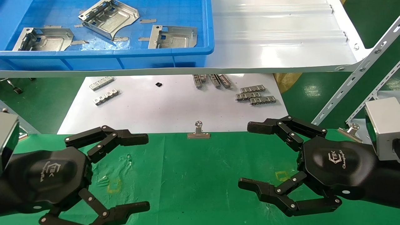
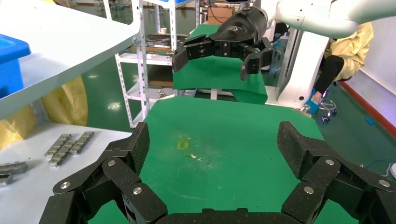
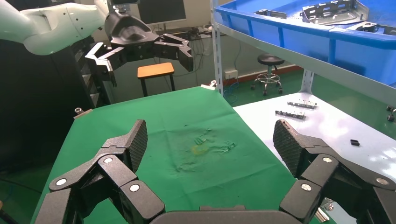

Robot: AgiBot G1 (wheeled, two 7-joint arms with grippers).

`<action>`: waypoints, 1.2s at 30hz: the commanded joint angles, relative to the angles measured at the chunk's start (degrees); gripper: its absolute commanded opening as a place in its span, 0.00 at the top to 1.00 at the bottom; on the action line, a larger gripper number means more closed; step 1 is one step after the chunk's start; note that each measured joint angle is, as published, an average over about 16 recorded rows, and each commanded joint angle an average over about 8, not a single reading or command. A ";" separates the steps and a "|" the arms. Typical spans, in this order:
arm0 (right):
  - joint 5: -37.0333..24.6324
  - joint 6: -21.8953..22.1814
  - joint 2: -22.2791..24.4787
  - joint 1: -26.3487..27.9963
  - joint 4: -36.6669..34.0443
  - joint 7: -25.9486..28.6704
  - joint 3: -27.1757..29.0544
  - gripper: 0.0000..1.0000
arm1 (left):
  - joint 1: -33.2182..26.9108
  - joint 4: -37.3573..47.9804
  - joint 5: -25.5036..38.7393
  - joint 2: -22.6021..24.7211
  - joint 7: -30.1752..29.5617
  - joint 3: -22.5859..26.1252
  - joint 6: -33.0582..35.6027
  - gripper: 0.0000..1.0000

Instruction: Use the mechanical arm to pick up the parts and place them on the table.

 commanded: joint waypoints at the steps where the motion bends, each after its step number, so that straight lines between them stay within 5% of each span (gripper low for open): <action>1: 0.00 0.00 0.00 0.00 0.00 0.00 0.00 0.10 | 0.00 0.00 0.00 0.00 0.00 0.00 0.00 0.00; 9: 0.00 0.00 0.00 0.00 0.00 0.00 0.00 1.00 | 0.00 0.00 0.00 0.00 0.00 0.00 0.00 0.00; 36: 0.00 0.00 0.00 0.00 0.00 0.00 0.00 1.00 | -0.03 -0.08 -0.01 0.00 0.01 -0.01 0.03 0.00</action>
